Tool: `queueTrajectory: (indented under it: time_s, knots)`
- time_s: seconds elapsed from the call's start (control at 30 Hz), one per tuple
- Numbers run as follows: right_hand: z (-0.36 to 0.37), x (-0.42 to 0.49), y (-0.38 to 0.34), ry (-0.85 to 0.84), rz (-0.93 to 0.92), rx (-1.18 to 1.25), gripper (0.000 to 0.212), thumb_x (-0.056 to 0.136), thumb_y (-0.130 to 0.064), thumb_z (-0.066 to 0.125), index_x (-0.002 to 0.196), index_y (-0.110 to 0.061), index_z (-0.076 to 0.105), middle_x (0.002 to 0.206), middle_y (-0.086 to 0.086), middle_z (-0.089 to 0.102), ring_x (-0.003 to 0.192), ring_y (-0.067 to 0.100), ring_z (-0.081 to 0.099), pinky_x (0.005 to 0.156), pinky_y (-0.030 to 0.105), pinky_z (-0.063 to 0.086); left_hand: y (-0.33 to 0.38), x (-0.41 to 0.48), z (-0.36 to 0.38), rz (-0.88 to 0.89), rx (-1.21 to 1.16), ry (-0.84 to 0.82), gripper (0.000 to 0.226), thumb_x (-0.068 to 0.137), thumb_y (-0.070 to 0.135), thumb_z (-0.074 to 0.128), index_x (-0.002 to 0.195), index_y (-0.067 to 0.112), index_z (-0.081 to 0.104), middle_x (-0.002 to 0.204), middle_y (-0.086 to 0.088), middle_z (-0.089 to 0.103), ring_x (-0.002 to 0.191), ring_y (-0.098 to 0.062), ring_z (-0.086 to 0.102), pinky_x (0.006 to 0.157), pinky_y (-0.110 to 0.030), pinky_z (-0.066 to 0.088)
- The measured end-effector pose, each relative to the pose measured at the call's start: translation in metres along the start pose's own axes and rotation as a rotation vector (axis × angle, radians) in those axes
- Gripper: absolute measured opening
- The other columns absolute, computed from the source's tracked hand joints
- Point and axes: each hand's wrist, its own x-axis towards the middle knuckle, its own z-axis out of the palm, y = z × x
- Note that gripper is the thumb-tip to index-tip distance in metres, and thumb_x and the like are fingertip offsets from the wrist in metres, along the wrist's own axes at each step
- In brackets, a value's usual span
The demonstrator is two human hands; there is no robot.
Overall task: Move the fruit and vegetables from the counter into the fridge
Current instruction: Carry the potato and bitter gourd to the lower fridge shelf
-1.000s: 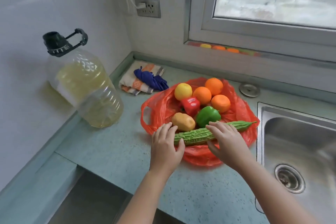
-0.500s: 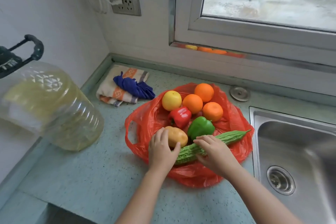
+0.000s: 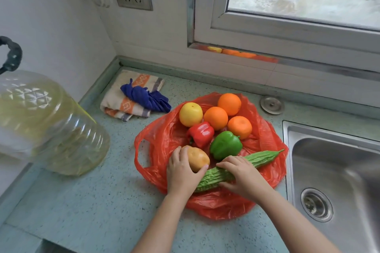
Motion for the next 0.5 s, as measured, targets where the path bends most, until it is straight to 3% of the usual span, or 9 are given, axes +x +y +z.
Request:
queueTrajectory:
  time_s: [0.07,0.17,0.27,0.5]
  knots:
    - [0.0004,0.0012,0.0028,-0.04,0.005,-0.01,0.053,0.066,-0.041,0.074,0.113,-0.021,0.061,0.099,-0.002,0.062,0.092,0.02,0.059,0.087,0.035,0.045,-0.0002,0.0012,0.0011,-0.012,-0.007,-0.015,0.083,0.072,0.055,0.065,0.138,0.019,0.032,0.142,-0.004,0.03,0.128,-0.022,0.032,0.102,-0.034,0.031]
    - [-0.0017,0.003,0.0053,-0.113,0.024,-0.016,0.058,0.074,-0.044,0.067,0.127,-0.026,0.051,0.113,-0.004,0.056,0.108,0.018,0.051,0.103,0.033,0.028,0.0,0.0027,0.0005,-0.012,-0.02,-0.044,0.086,0.071,0.055,0.066,0.14,0.02,0.028,0.142,-0.003,0.028,0.129,-0.021,0.032,0.101,-0.033,0.033]
    - [-0.0051,0.0043,0.0049,-0.176,0.027,-0.037,0.063,0.076,-0.044,0.066,0.133,-0.029,0.044,0.12,-0.006,0.052,0.116,0.015,0.045,0.107,0.031,0.018,-0.0004,0.004,-0.0004,-0.016,-0.059,-0.078,0.089,0.07,0.054,0.068,0.141,0.02,0.025,0.142,-0.002,0.026,0.128,-0.021,0.033,0.1,-0.033,0.036]
    - [-0.0066,0.0095,0.0075,-0.205,0.03,-0.026,0.062,0.07,-0.038,0.072,0.127,-0.028,0.051,0.113,-0.004,0.056,0.109,0.02,0.049,0.099,0.033,0.029,-0.0008,0.0045,-0.0024,-0.013,-0.14,-0.057,0.087,0.068,0.046,0.074,0.138,0.019,0.031,0.136,-0.001,0.031,0.124,-0.018,0.037,0.097,-0.027,0.034]
